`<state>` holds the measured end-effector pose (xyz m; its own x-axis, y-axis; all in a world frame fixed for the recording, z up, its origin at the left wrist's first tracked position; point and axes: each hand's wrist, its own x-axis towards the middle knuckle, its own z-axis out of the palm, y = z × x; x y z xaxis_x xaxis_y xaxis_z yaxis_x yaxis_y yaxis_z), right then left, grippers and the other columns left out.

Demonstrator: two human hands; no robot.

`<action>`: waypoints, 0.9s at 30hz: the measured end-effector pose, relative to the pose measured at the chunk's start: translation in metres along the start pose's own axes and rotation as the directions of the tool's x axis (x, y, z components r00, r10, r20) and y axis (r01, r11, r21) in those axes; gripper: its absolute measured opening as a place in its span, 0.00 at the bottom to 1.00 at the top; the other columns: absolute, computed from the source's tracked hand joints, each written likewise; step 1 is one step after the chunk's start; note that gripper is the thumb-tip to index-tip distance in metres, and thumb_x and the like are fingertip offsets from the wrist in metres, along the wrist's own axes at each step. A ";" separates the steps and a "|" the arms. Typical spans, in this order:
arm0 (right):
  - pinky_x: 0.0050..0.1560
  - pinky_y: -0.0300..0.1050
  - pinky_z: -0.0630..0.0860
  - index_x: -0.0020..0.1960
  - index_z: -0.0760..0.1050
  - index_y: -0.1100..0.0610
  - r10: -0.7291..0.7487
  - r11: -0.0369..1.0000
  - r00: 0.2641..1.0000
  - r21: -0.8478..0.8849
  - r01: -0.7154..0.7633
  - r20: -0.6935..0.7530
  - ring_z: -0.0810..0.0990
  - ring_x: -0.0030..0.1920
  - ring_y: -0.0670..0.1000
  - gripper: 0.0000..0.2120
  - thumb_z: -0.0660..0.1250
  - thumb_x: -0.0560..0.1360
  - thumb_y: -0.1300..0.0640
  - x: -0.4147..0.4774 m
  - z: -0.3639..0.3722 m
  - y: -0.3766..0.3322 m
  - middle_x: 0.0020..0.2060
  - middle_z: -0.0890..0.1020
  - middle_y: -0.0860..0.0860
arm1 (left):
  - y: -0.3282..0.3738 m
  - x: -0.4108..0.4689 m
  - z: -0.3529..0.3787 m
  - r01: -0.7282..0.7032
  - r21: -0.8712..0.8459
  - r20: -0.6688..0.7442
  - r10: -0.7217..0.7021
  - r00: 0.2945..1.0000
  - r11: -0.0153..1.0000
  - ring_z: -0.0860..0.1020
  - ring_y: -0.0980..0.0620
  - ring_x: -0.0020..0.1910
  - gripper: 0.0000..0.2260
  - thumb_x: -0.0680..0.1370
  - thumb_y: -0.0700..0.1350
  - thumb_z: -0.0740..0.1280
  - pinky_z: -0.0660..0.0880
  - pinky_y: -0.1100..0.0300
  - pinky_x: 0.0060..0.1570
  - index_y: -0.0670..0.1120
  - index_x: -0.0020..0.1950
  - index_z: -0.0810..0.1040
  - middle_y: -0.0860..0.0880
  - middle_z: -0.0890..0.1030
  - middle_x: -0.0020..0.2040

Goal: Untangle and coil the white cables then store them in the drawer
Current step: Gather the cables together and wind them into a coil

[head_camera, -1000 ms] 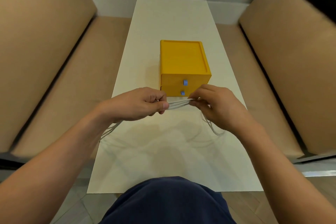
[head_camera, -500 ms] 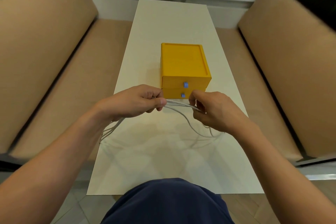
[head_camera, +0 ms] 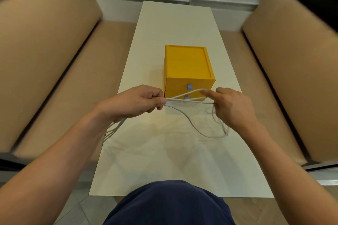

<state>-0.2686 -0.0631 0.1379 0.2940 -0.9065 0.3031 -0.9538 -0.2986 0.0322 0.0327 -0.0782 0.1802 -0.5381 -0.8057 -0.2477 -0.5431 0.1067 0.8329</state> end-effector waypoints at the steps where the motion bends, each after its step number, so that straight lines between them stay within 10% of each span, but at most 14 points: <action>1: 0.31 0.37 0.51 0.58 0.84 0.50 0.035 0.999 0.998 0.002 -0.035 -0.052 0.73 0.32 0.58 0.23 0.72 0.68 0.71 0.000 -0.001 0.000 0.34 0.75 0.52 | 0.000 0.001 0.000 -0.003 -0.004 -0.004 0.003 1.000 1.000 0.63 0.59 0.25 0.14 0.85 0.49 0.63 0.60 0.70 0.26 0.45 0.42 0.77 0.56 0.68 0.28; 4: 0.29 0.41 0.61 0.52 0.85 0.53 0.064 0.997 0.992 0.050 -0.059 -0.113 0.73 0.38 0.57 0.18 0.71 0.69 0.71 -0.003 0.007 0.001 0.41 0.75 0.53 | 0.001 0.003 -0.002 -0.007 -0.010 -0.016 0.007 1.000 1.000 0.63 0.59 0.25 0.14 0.85 0.48 0.63 0.61 0.70 0.25 0.44 0.42 0.77 0.55 0.68 0.28; 11: 0.50 0.43 0.78 0.47 0.84 0.49 -0.032 0.818 0.953 0.555 -0.149 0.302 0.79 0.48 0.44 0.05 0.75 0.75 0.59 -0.018 0.008 0.005 0.49 0.80 0.43 | -0.003 0.002 -0.007 0.030 0.014 -0.002 -0.030 1.000 0.999 0.62 0.59 0.25 0.14 0.85 0.49 0.63 0.61 0.69 0.25 0.42 0.43 0.78 0.54 0.68 0.28; 17: 0.40 0.46 0.78 0.47 0.82 0.55 0.031 0.928 0.990 0.363 -0.079 0.136 0.78 0.40 0.52 0.05 0.75 0.74 0.63 -0.010 0.016 0.005 0.45 0.77 0.47 | -0.002 0.005 -0.003 0.030 0.025 0.019 -0.030 0.999 0.999 0.62 0.58 0.26 0.14 0.85 0.49 0.63 0.61 0.68 0.25 0.44 0.43 0.78 0.55 0.68 0.28; 22: 0.55 0.38 0.79 0.48 0.85 0.52 0.074 0.613 0.941 0.729 -0.305 0.331 0.83 0.51 0.46 0.04 0.76 0.76 0.60 -0.016 0.001 0.009 0.47 0.83 0.43 | -0.006 0.004 -0.007 0.044 -0.004 -0.004 -0.044 0.999 0.999 0.60 0.54 0.28 0.14 0.85 0.50 0.64 0.58 0.63 0.27 0.47 0.41 0.78 0.52 0.68 0.29; 27: 0.40 0.42 0.74 0.44 0.82 0.55 0.129 0.807 0.987 0.568 -0.159 0.093 0.78 0.42 0.48 0.08 0.71 0.72 0.67 -0.008 0.002 0.004 0.42 0.80 0.47 | -0.006 0.007 -0.001 0.052 0.009 0.035 -0.053 0.998 0.999 0.61 0.54 0.28 0.14 0.85 0.51 0.64 0.59 0.64 0.26 0.47 0.41 0.78 0.54 0.69 0.29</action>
<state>-0.2745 -0.0575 0.1335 0.1729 -0.9611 0.2151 -0.7819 -0.2668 -0.5635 0.0328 -0.0849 0.1739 -0.5310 -0.7892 -0.3085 -0.5766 0.0697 0.8141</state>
